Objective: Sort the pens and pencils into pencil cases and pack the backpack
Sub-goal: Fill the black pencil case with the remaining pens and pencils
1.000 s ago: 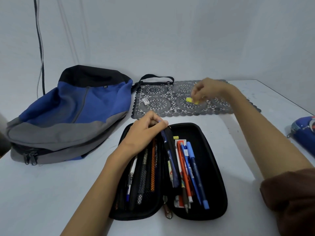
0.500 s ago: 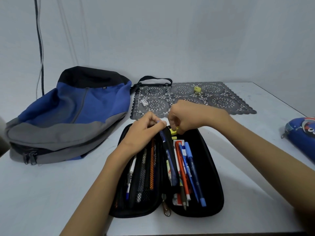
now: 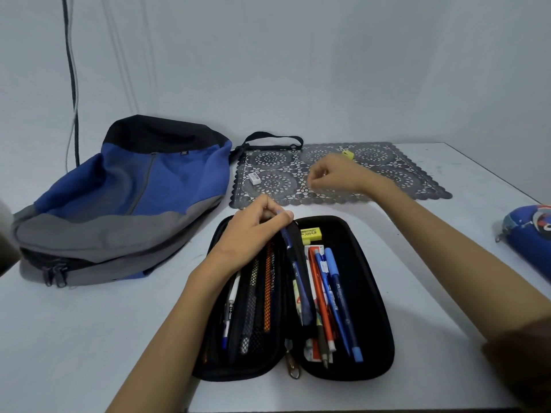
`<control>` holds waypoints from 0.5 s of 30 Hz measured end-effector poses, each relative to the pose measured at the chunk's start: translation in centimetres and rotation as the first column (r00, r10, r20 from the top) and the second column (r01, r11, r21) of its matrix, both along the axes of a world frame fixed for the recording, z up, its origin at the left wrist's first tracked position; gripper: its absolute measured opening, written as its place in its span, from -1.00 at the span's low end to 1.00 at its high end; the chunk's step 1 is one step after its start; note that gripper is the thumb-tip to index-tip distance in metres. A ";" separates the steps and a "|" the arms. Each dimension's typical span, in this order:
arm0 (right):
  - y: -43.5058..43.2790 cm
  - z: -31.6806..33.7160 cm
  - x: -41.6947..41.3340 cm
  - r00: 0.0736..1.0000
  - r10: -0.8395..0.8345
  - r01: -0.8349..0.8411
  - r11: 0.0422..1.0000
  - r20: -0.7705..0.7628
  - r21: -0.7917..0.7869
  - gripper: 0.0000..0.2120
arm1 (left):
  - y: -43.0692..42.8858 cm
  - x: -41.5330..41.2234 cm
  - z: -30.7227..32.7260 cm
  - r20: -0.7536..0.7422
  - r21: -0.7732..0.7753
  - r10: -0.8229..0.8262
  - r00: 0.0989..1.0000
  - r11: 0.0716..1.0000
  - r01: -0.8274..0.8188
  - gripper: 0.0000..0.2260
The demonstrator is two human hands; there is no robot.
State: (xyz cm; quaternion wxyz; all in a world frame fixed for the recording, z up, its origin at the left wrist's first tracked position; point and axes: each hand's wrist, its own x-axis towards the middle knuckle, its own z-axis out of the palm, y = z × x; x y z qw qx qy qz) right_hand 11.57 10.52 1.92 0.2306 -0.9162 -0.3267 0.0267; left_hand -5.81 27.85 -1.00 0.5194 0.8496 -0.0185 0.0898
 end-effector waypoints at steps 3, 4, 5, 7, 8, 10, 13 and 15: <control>-1.1 -2.4 4.5 0.952 -0.277 0.292 0.948 0.128 -0.126 -0.64 | 0.0 0.0 0.0 -0.003 0.011 -0.001 1.000 1.000 0.001 -0.82; -1.5 -3.0 5.6 0.934 -0.337 0.352 0.924 0.116 -0.152 -0.50 | 0.0 -0.1 0.1 -0.004 0.011 -0.001 1.000 1.000 0.001 -0.80; -2.0 -3.5 6.4 0.918 -0.382 0.396 0.903 0.108 -0.164 -0.40 | 0.0 0.0 0.1 -0.007 0.011 -0.003 1.000 1.000 0.003 -0.79; -2.8 -4.2 7.7 0.886 -0.456 0.464 0.870 0.086 -0.165 -0.28 | 0.0 0.0 0.2 -0.007 0.012 -0.012 1.000 1.000 0.012 -0.80; -3.1 -4.4 8.0 0.872 -0.485 0.489 0.856 0.069 -0.168 -0.25 | 0.1 0.1 0.2 -0.007 0.012 -0.014 1.000 1.000 0.014 -0.80; -3.1 -4.5 8.3 0.854 -0.515 0.519 0.828 0.081 -0.211 -0.21 | 0.1 0.1 0.1 -0.006 0.020 -0.014 1.000 1.000 0.014 -0.82; -3.1 -4.8 8.7 0.854 -0.501 0.518 0.805 0.139 -0.289 -0.18 | 0.1 0.1 0.1 0.000 0.034 -0.010 1.000 0.999 0.010 -0.84; -3.2 -4.9 9.2 0.857 -0.494 0.515 0.799 0.150 -0.310 -0.16 | 0.1 0.1 0.1 0.000 0.042 -0.011 1.000 0.999 0.011 -0.84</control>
